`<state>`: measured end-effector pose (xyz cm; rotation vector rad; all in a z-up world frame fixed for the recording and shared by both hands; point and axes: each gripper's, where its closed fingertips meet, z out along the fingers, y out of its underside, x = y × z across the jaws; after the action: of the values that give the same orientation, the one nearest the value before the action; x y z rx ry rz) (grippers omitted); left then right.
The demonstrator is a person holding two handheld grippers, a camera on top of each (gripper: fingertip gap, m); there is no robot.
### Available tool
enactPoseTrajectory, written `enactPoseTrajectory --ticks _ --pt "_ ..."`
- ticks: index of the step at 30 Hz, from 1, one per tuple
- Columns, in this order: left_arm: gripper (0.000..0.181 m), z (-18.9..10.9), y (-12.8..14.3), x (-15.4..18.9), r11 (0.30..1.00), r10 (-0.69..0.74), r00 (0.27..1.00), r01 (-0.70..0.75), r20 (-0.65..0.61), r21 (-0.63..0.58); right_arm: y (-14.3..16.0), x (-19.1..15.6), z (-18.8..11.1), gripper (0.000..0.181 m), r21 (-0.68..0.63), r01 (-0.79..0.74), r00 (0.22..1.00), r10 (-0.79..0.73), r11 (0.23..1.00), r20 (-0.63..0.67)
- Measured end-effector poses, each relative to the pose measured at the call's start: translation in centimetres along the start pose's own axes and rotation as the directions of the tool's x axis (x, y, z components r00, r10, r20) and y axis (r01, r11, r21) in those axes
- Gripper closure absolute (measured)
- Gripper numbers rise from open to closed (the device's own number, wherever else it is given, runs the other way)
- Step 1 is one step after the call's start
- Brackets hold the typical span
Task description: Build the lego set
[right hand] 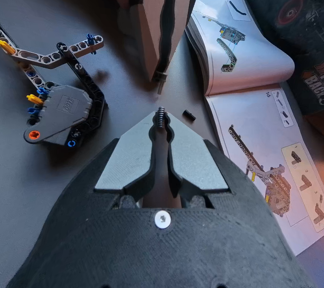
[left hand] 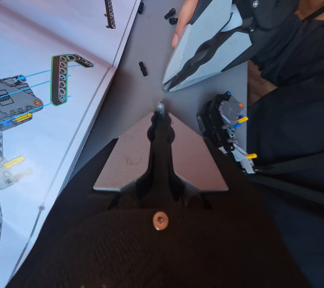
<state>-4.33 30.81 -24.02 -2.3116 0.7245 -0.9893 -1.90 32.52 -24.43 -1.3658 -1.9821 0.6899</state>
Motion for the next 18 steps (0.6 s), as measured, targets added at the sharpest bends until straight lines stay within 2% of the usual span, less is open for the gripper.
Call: enactPoseTrajectory --ticks 3,7,9,11,13,15,18 --pt "0.159 -0.5 0.0 0.3 0.999 -0.037 0.998 0.037 -0.047 -0.003 0.0 0.1 0.0 0.177 -0.001 -0.008 1.0 0.008 1.0 -0.006" --pt "0.148 -1.5 0.0 -0.7 1.0 0.004 0.999 -0.004 0.039 0.01 0.1 0.3 -0.1 0.177 -0.002 -0.026 1.0 0.026 1.0 -0.008" --pt "0.151 -1.4 0.1 -0.8 0.999 0.044 0.997 -0.044 0.065 -0.003 0.0 -0.1 -0.1 0.177 -0.001 -0.051 0.998 0.051 0.999 0.025" --pt "0.153 -0.8 0.2 0.2 0.999 0.048 0.999 -0.048 0.02 -0.015 -0.1 -0.3 -0.1 0.177 0.003 -0.055 0.998 0.055 0.998 0.041" --pt "0.163 -0.3 0.5 0.6 0.997 0.065 0.998 -0.065 -0.002 -0.036 0.0 -0.2 0.0 0.177 0.0 -0.032 0.998 0.032 0.999 0.045" --pt "0.181 -0.4 0.7 -0.1 0.993 0.111 0.993 -0.109 0.037 -0.051 -0.2 -0.3 0.1 0.177 0.005 -0.025 0.997 0.025 1.0 0.069" --pt "0.181 -0.6 0.4 -0.9 0.985 0.172 0.981 -0.169 0.094 -0.044 -0.3 -0.3 0.3 0.177 0.006 -0.041 0.994 0.04 0.999 0.104"
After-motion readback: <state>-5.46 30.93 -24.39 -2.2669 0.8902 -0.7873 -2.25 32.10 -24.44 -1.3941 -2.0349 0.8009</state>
